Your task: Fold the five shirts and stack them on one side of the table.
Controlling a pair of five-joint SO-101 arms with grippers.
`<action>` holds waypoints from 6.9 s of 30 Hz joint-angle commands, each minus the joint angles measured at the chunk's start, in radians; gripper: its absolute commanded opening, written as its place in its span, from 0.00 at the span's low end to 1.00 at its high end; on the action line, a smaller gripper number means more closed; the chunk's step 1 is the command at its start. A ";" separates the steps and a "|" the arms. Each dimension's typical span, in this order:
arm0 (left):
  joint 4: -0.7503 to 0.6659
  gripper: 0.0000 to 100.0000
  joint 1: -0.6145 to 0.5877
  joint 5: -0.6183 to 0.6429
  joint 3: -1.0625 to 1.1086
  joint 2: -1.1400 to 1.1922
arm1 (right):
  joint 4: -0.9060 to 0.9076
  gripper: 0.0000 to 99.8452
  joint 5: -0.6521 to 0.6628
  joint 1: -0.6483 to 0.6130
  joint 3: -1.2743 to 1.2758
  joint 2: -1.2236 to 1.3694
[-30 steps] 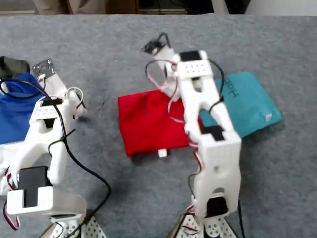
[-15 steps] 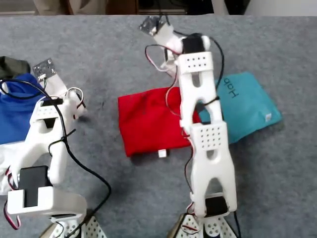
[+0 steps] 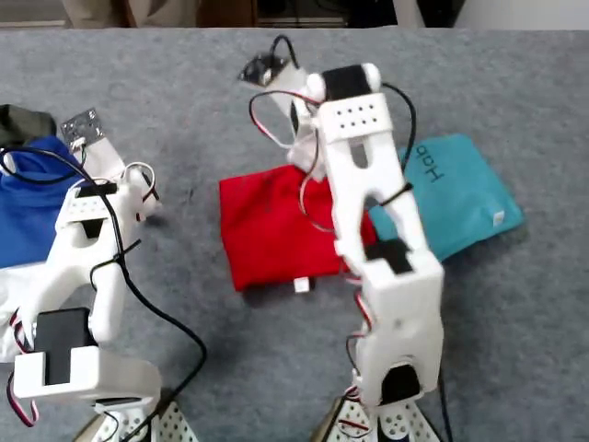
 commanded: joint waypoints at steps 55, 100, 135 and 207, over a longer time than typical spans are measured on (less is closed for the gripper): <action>0.161 0.02 0.428 0.167 -0.189 -0.010 | -0.543 0.01 -0.048 0.193 1.099 -0.625; 0.542 0.02 0.528 -0.011 -0.391 0.093 | -0.270 0.01 0.002 0.200 0.450 -0.403; 0.655 0.14 0.450 -0.101 -0.250 -0.117 | 0.063 0.01 -0.071 0.268 -0.084 -0.275; 0.169 0.19 -0.097 -0.396 0.296 -0.252 | -1.010 0.23 -1.122 0.061 1.566 -0.751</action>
